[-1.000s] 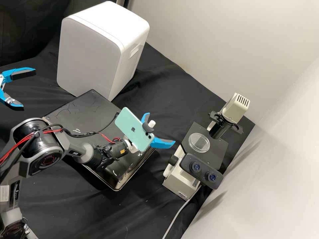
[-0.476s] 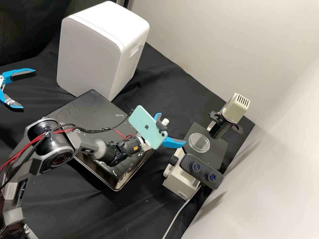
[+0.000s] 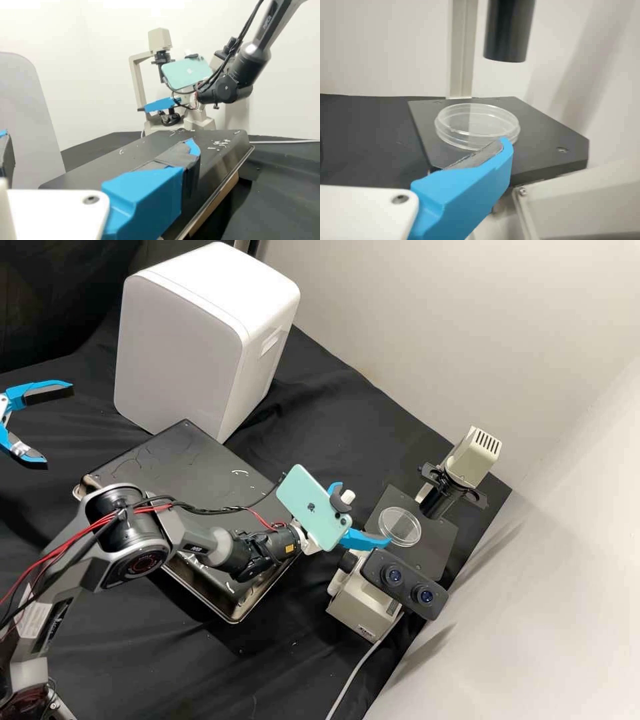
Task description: Place the petri dish on the bench
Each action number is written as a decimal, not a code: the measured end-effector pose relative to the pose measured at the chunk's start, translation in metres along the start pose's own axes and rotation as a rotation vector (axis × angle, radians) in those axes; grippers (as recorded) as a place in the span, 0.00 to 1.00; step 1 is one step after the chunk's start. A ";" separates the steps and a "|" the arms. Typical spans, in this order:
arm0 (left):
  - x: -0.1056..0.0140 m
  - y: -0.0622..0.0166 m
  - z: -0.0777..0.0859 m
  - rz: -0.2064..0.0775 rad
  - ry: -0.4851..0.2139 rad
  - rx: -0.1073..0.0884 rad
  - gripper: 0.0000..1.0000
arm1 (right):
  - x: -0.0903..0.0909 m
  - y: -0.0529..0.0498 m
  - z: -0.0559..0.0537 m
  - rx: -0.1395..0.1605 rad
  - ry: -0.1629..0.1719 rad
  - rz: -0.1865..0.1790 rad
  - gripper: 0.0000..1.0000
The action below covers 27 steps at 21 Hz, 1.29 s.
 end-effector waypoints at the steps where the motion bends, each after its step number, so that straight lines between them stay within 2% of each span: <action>1: 0.000 0.0000 0.000 0.000 0.000 0.000 1.00 | 0.000 0.002 0.001 0.000 -0.003 0.005 1.00; 8: 0.000 0.0000 0.000 0.001 0.000 -0.001 1.00 | 0.002 0.016 0.010 0.002 -0.030 0.031 1.00; 15: 0.001 -0.0024 0.001 -0.013 -0.008 -0.006 1.00 | 0.019 0.038 0.008 0.035 -0.055 0.037 1.00; 22: 0.002 -0.0037 0.001 -0.020 -0.007 -0.010 1.00 | 0.030 0.043 0.007 0.035 -0.086 0.014 1.00; 24: 0.002 -0.0037 0.001 -0.020 -0.007 -0.008 1.00 | 0.036 0.045 0.007 0.025 -0.095 0.012 1.00; 27: 0.002 -0.0039 0.001 -0.021 -0.007 -0.009 1.00 | 0.047 0.043 0.007 -0.007 -0.112 0.009 1.00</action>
